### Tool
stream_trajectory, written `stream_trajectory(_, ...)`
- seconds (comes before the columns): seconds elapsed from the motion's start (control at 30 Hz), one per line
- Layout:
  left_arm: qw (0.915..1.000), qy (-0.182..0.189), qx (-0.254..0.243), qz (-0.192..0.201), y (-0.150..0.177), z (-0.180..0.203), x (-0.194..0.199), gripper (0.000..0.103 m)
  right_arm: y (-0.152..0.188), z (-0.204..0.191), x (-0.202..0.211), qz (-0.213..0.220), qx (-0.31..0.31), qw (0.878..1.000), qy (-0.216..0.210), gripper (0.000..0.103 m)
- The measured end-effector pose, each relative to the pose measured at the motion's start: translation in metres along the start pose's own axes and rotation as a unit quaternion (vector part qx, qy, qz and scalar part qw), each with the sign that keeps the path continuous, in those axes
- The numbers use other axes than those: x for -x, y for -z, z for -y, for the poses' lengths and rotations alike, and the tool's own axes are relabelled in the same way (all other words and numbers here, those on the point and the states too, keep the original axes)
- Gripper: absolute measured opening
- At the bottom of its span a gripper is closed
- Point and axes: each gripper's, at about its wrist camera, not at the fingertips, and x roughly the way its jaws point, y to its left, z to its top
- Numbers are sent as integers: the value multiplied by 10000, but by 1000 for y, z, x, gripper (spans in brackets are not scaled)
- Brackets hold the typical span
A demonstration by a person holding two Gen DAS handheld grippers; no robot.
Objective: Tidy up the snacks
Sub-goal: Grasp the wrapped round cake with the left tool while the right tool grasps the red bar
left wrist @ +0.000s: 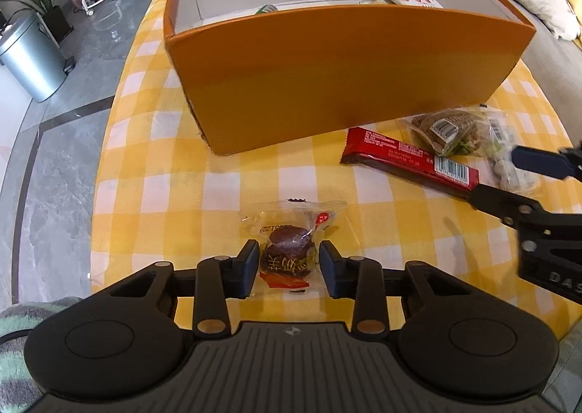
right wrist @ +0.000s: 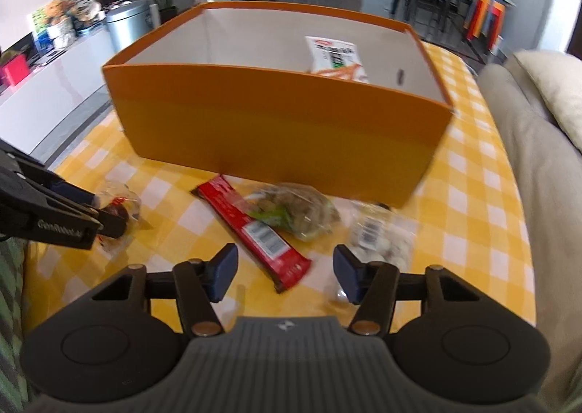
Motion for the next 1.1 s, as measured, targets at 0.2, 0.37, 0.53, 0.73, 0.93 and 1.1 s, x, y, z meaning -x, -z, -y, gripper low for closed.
stream_trajectory(0.2,9999,-65,-88,-47,0,3,-3,40,-4,-4,-23,-167,125,9997,-101,47)
stream_trajectory(0.37,9999,-64,-87,-49,0,3,-3,40,-2,6,-41,-419,-191,9988,-169,38)
stream_trajectory(0.53,10000,-33,-17,-16,1,2,-3,39,-1,2,-40,-523,-159,9984,-172,28)
stream_trajectory(0.73,9993,316,177,-22,2,6,1,39,7,1,-30,-1129,-473,9916,-429,4)
stream_trajectory(0.93,9992,345,177,49,2,13,2,39,18,-1,-19,-1353,-770,9840,-862,5)
stream_trajectory(1.1,9992,202,334,79,2,6,5,39,13,-5,-10,-510,-220,9981,-281,48)
